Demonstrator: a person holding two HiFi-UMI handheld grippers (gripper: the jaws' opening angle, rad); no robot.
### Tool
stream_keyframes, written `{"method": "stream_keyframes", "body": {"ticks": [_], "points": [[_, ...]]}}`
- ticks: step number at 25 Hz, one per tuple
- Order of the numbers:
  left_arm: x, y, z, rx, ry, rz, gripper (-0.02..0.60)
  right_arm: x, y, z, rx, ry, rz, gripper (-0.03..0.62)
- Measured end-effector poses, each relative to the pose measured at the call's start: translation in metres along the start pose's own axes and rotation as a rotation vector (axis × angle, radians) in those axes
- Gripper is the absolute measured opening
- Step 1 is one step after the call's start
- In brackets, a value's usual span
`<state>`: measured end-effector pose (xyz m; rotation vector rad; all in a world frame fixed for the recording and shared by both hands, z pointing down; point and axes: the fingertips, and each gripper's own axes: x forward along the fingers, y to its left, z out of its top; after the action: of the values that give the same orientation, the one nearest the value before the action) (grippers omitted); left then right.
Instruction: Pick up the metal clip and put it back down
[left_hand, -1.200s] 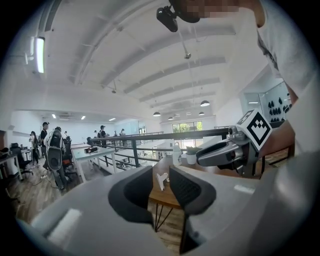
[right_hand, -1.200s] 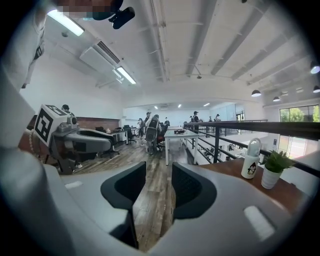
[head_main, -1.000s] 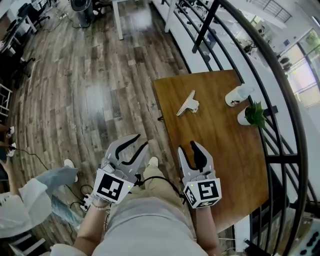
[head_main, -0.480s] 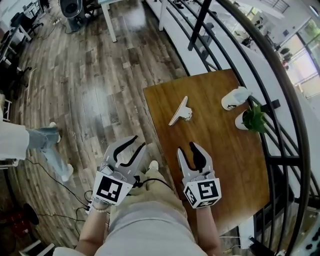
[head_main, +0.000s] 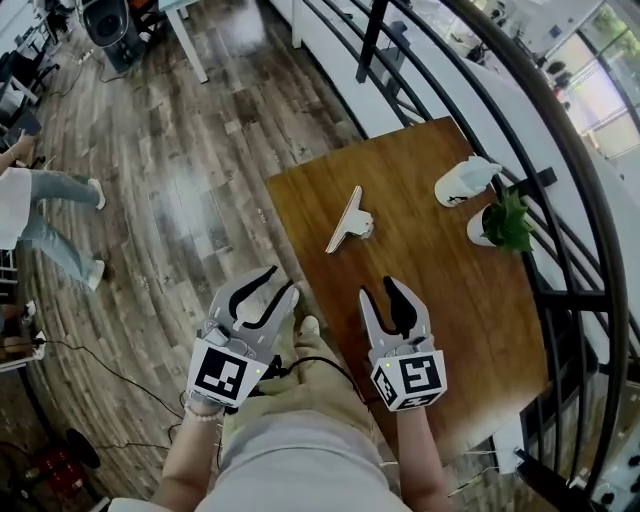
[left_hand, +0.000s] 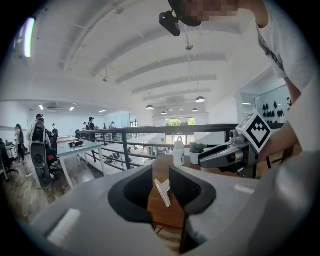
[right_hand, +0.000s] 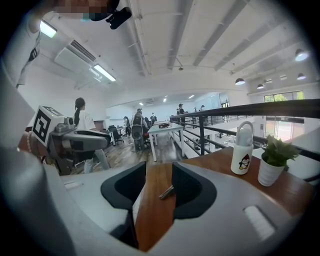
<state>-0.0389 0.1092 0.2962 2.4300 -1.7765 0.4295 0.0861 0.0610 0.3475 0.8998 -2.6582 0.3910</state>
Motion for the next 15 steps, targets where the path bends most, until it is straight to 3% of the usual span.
{"method": "stream_keyframes", "body": {"ticks": [15], "points": [[0.054,0.015,-0.032,-0.016,0.049,-0.139,0.097,0.045,-0.02,-0.03,0.07,0.058,-0.087,0.172]]}}
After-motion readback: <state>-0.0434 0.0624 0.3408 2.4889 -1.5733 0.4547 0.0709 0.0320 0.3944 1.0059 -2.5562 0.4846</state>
